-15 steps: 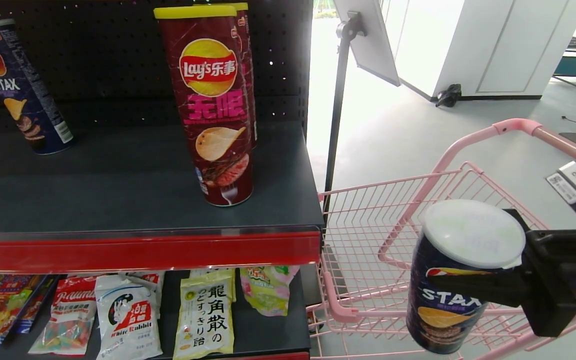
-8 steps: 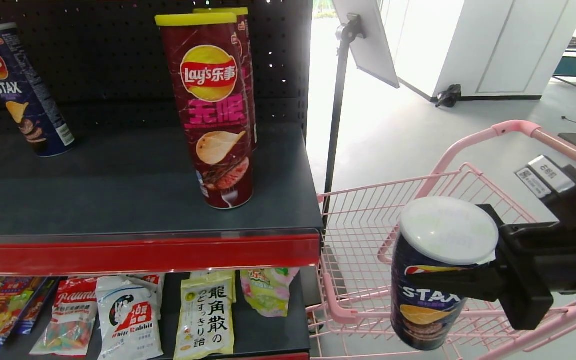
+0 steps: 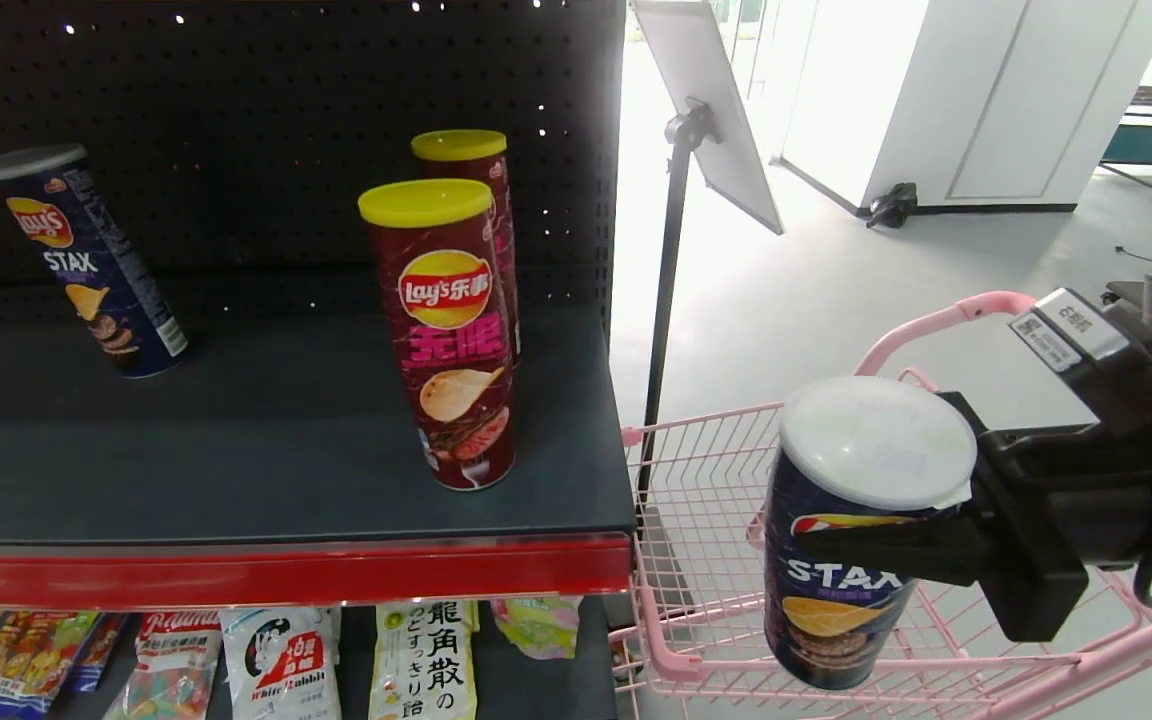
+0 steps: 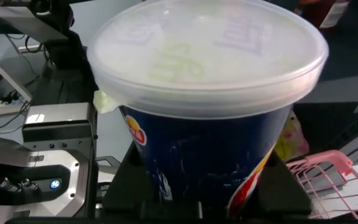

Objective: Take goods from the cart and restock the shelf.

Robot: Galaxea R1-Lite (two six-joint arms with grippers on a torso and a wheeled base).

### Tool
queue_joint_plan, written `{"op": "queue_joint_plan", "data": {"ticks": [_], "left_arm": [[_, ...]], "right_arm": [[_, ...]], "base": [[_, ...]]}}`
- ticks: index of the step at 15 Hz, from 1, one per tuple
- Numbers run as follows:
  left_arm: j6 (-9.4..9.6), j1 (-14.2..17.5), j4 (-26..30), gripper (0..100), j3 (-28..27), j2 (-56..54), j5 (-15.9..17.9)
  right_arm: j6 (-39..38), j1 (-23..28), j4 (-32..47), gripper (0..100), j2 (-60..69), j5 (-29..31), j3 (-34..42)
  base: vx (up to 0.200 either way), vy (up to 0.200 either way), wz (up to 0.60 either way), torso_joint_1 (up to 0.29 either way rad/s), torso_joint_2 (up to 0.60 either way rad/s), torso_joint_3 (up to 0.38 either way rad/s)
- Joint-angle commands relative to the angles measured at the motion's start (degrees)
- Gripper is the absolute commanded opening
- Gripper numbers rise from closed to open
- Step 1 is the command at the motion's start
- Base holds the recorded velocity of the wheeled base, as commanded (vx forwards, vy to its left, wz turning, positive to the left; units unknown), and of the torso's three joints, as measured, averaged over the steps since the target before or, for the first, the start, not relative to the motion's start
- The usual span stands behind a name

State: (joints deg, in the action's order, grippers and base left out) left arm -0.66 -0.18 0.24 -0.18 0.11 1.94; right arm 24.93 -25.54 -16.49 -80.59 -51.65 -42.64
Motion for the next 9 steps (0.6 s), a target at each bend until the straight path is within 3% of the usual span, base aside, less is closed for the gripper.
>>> {"op": "queue_joint_plan", "data": {"ticks": [1, 5, 9], "left_arm": [[-0.04, 0.0, 0.0, 100, 0.0, 0.0, 0.0], [-0.04, 0.0, 0.0, 100, 0.0, 0.0, 0.0], [-0.04, 0.0, 0.0, 100, 0.0, 0.0, 0.0]], "right_arm": [[-0.4, 0.2, 0.0, 0, 0.0, 0.0, -0.3], [-0.8, 0.2, 0.0, 0, 0.4, 0.0, -0.1], [-0.8, 0.4, -0.2, 0, 0.7, 0.0, 0.3]], "base": [[0.0, 0.0, 0.0, 0.242, -0.59, -0.339], [0.0, 0.0, 0.0, 0.249, -0.58, -0.328], [0.0, 0.0, 0.0, 0.179, -0.4, -0.217]]}}
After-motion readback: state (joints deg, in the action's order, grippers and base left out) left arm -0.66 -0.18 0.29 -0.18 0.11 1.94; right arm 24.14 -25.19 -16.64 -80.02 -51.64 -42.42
